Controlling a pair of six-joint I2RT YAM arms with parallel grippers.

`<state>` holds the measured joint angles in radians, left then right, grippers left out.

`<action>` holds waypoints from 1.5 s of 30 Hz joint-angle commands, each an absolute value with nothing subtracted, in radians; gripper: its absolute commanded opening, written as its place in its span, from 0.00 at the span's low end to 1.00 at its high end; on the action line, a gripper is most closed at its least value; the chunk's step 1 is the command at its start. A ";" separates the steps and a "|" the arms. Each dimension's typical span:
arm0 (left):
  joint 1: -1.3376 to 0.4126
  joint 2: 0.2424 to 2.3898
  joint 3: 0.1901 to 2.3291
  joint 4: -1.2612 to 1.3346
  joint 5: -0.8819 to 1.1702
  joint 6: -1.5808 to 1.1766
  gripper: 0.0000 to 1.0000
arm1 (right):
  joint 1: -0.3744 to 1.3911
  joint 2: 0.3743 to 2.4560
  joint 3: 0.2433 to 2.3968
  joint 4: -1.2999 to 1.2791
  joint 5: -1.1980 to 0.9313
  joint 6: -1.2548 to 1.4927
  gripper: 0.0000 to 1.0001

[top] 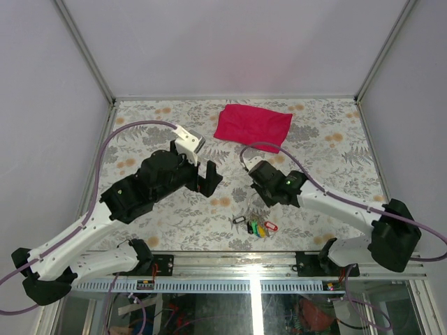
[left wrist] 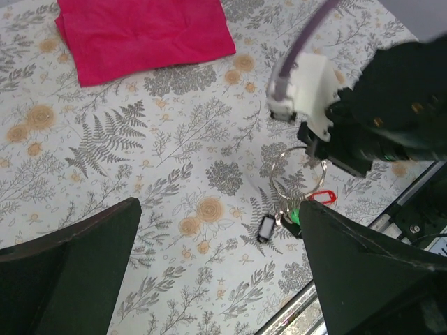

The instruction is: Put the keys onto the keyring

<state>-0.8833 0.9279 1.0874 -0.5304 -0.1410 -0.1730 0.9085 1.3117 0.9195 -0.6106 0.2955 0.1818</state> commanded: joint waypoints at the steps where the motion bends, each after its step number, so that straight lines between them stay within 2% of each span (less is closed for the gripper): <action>1: -0.879 0.913 1.074 -0.539 -0.188 -0.193 1.00 | 0.813 1.405 0.958 -0.472 0.221 0.140 0.01; 8: -0.880 0.895 1.047 -0.574 -0.227 -0.226 1.00 | 0.725 1.597 1.038 -0.387 0.208 0.104 0.02; 14: -0.860 0.895 1.016 -0.583 -0.234 -0.273 1.00 | 0.657 1.658 1.096 -0.324 0.233 0.091 0.06; 16: -0.835 0.916 1.013 -0.590 -0.225 -0.286 1.00 | 0.640 1.658 1.106 -0.309 0.218 0.088 0.16; 18: -0.803 0.937 1.005 -0.585 -0.215 -0.296 1.00 | 0.625 1.651 1.098 -0.290 0.180 0.097 0.33; 20: -0.755 0.959 0.998 -0.576 -0.188 -0.303 1.00 | 0.617 1.619 1.087 -0.281 0.167 0.122 0.43; 24: -0.644 1.021 1.026 -0.597 -0.152 -0.342 1.00 | 0.617 1.499 1.092 -0.337 0.147 0.182 0.51; 28: -0.605 1.119 1.092 -0.670 -0.193 -0.379 1.00 | 0.617 1.290 1.055 -0.382 0.163 0.249 0.65; 29: -0.603 1.147 1.111 -0.689 -0.208 -0.393 1.00 | 0.617 1.230 1.044 -0.390 0.160 0.252 0.73; 30: -0.604 1.165 1.126 -0.716 -0.244 -0.417 1.00 | 0.616 1.156 1.033 -0.396 0.155 0.248 0.92; 31: -0.604 1.178 1.139 -0.734 -0.268 -0.442 1.00 | 0.617 1.101 1.020 -0.402 0.148 0.239 1.00; 36: -0.603 1.122 1.135 -0.711 -0.287 -0.433 1.00 | 0.617 0.845 0.965 -0.449 0.159 0.192 0.99; 41: -0.603 0.930 0.995 -0.579 -0.373 -0.452 1.00 | 0.617 0.623 0.874 -0.459 0.214 0.197 0.99; 45: -0.603 0.824 0.914 -0.580 -0.456 -0.473 1.00 | 0.616 0.469 0.794 -0.437 0.258 0.218 0.99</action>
